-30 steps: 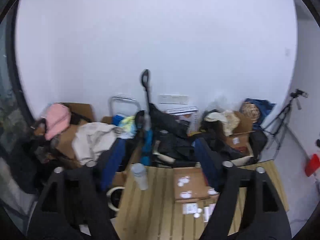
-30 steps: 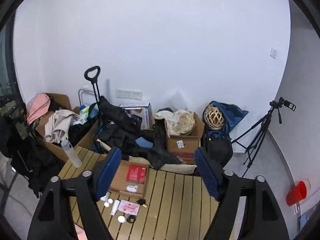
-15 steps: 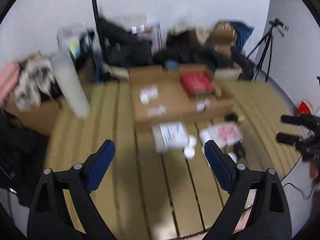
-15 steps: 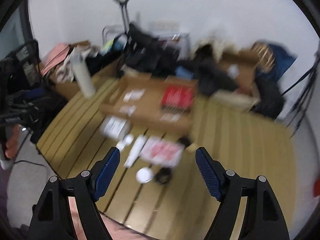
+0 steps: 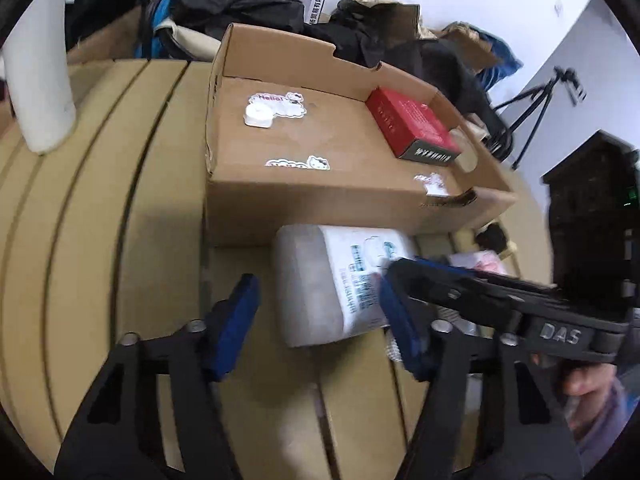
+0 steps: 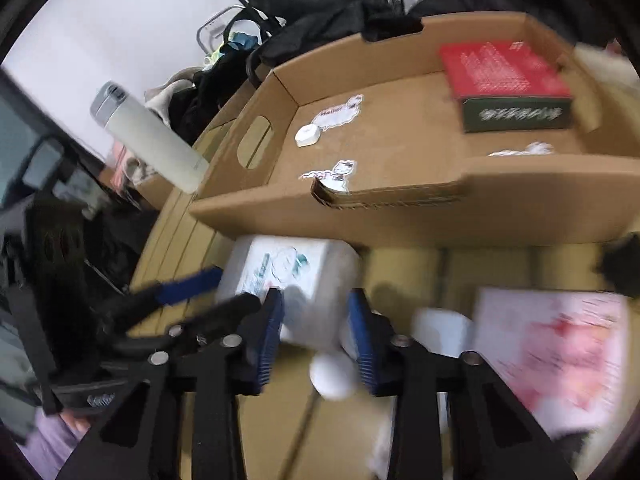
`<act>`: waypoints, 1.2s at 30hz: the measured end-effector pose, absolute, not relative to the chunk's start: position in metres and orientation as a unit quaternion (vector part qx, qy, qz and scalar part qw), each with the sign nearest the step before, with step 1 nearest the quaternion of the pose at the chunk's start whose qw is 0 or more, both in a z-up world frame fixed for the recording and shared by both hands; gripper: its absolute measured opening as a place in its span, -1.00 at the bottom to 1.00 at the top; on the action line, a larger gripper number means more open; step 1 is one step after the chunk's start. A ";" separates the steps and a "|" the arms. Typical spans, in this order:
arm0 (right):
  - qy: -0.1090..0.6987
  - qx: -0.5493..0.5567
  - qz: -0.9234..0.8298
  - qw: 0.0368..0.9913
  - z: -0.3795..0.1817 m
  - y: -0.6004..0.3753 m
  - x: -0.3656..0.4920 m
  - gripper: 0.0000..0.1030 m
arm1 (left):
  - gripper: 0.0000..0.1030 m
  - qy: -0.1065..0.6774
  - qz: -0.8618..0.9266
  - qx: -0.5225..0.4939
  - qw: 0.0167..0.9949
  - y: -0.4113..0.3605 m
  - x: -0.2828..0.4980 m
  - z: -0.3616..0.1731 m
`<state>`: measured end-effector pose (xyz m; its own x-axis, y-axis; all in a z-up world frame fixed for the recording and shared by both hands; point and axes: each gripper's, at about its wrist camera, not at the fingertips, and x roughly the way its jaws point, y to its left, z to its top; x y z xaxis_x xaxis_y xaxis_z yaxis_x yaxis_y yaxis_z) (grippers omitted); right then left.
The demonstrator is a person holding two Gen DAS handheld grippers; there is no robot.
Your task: Organize objects
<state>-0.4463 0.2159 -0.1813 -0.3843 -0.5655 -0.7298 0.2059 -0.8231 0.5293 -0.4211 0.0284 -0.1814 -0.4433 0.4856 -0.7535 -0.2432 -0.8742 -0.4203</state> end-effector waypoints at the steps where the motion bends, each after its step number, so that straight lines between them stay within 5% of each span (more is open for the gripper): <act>1: -0.182 0.500 -0.814 0.235 -0.182 0.215 -0.448 -0.34 | -0.13 -0.133 0.838 -0.479 0.223 0.029 -0.421 -0.181; 10: -0.162 0.480 -0.827 0.243 -0.136 0.214 -0.404 -0.45 | -0.17 -0.141 0.856 -0.445 0.220 0.037 -0.345 -0.127; 21: -0.144 0.409 -0.873 0.225 -0.060 0.240 -0.191 -0.46 | -0.16 -0.143 0.873 -0.375 0.276 0.056 -0.140 -0.055; 36: -0.141 0.403 -0.884 0.192 -0.052 0.249 -0.144 -0.46 | -0.17 -0.105 0.886 -0.353 0.283 0.070 -0.141 -0.030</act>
<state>-0.1444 0.2494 -0.0520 -0.6013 -0.4528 -0.6584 0.2250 -0.8865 0.4042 -0.1411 0.0695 -0.0298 -0.5912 0.5747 -0.5658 -0.4266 -0.8182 -0.3854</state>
